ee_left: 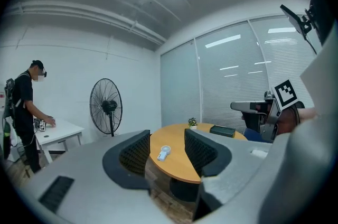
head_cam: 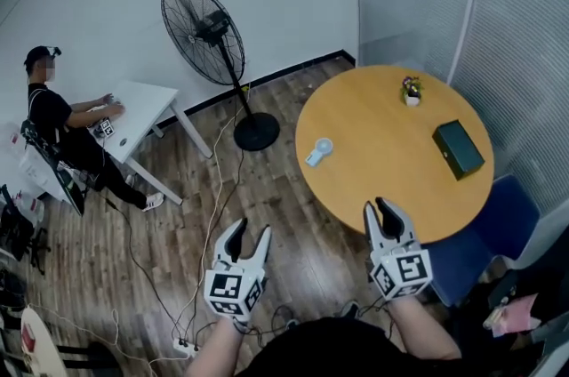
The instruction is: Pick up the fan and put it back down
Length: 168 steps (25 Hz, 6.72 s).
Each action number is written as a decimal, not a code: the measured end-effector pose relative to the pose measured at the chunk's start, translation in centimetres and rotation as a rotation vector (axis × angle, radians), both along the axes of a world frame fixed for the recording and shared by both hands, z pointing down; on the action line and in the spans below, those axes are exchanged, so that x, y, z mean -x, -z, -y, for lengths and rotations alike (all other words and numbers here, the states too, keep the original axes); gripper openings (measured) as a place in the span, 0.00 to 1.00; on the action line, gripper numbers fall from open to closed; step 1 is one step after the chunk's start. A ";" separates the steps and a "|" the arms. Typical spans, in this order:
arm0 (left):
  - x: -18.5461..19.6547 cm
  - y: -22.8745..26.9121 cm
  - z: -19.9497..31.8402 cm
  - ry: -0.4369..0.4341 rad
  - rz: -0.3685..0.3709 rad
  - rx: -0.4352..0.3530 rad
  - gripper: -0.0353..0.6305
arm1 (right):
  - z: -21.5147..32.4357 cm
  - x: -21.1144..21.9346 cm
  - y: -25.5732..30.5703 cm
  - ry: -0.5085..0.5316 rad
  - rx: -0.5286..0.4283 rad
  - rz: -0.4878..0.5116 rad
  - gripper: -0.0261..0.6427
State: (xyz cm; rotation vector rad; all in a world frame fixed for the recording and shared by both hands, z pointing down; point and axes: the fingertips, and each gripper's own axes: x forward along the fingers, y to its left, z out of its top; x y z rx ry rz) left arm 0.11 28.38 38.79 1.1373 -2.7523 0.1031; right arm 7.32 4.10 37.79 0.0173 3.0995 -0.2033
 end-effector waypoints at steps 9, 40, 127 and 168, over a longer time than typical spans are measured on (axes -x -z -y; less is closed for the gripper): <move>-1.1 -0.9 3.7 0.083 -0.025 0.014 0.35 | 3.9 0.6 -2.5 0.091 0.042 -0.018 0.15; 22.1 -4.1 13.6 -0.195 -0.120 -0.084 0.35 | 11.1 15.2 -2.4 -0.223 -0.036 -0.098 0.14; 30.8 -25.2 32.4 -0.524 -0.522 0.283 0.37 | 25.6 12.9 -8.1 -0.588 0.185 -0.187 0.07; 11.8 -18.7 47.1 -0.818 -0.381 0.272 0.37 | 38.5 -1.7 -8.9 -0.737 0.284 -0.072 0.05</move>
